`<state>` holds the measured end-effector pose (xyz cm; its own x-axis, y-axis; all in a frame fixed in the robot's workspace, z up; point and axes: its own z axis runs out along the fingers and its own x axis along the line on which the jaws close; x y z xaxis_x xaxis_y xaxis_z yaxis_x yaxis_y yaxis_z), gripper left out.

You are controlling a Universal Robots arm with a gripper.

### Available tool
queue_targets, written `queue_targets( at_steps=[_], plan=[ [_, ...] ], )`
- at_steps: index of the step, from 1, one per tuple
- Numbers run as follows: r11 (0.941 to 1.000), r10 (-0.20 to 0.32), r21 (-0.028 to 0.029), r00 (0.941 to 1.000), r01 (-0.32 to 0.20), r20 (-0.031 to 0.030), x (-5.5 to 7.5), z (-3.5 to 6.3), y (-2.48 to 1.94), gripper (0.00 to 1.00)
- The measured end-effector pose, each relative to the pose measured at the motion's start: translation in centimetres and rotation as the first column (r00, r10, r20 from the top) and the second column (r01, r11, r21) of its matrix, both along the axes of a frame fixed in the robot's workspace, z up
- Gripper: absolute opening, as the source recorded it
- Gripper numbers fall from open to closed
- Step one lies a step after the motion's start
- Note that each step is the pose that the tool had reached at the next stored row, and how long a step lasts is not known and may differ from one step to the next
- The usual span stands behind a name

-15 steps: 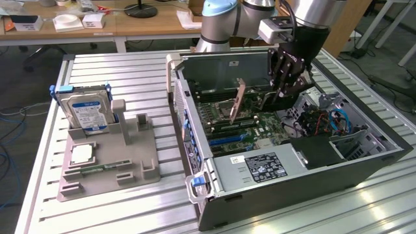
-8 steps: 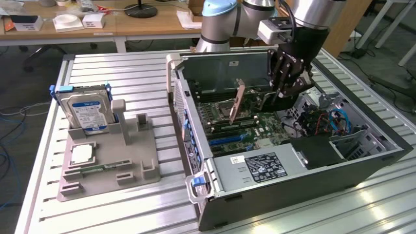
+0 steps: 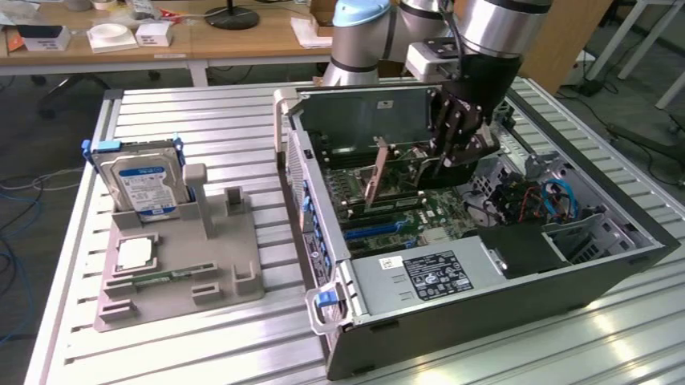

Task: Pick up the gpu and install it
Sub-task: 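Insert the gpu into the slot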

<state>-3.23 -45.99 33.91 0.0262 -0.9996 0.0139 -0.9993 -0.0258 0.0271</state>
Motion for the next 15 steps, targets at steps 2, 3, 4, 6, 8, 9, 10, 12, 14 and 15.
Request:
queue_targets(
  at_steps=[2, 3, 4, 6, 8, 9, 10, 12, 14, 15],
  plan=[
    [1.0, 0.0, 0.0001, 0.9999, 0.0, 0.0132, -0.1, -0.15, 0.11, 0.26],
    [1.0, 0.0, 0.0, 0.9997, 0.0, 0.0245, -0.4, -0.19, 0.15, 0.26],
    [1.0, 0.0, 0.0001, 0.9993, 0.0, 0.0369, -0.6, -0.22, 0.17, 0.26],
    [1.0, 0.0, 0.0, 0.9984, 0.0, 0.0557, -1.2, -0.36, 0.21, 0.26],
    [1.0, -0.001, 0.0003, 0.9983, 0.001, 0.0575, -1.9, -0.64, 0.24, 0.26],
    [1.0, -0.002, 0.0001, 0.9983, 0.002, 0.0576, -2.2, -0.8, 0.29, 0.26],
    [1.0, -0.005, -0.0017, 0.9983, 0.005, 0.0575, -2.3, -0.96, 0.38, 0.26],
    [0.9999, -0.012, -0.0079, 0.9983, 0.013, 0.0576, -2.6, -1.33, 0.55, 0.26],
    [0.9997, -0.021, -0.0123, 0.9981, 0.022, 0.0577, -2.8, -1.68, 0.68, 0.26],
    [0.9995, -0.027, -0.0135, 0.998, 0.028, 0.0577, -2.8, -1.85, 0.72, 0.26]
  ],
)
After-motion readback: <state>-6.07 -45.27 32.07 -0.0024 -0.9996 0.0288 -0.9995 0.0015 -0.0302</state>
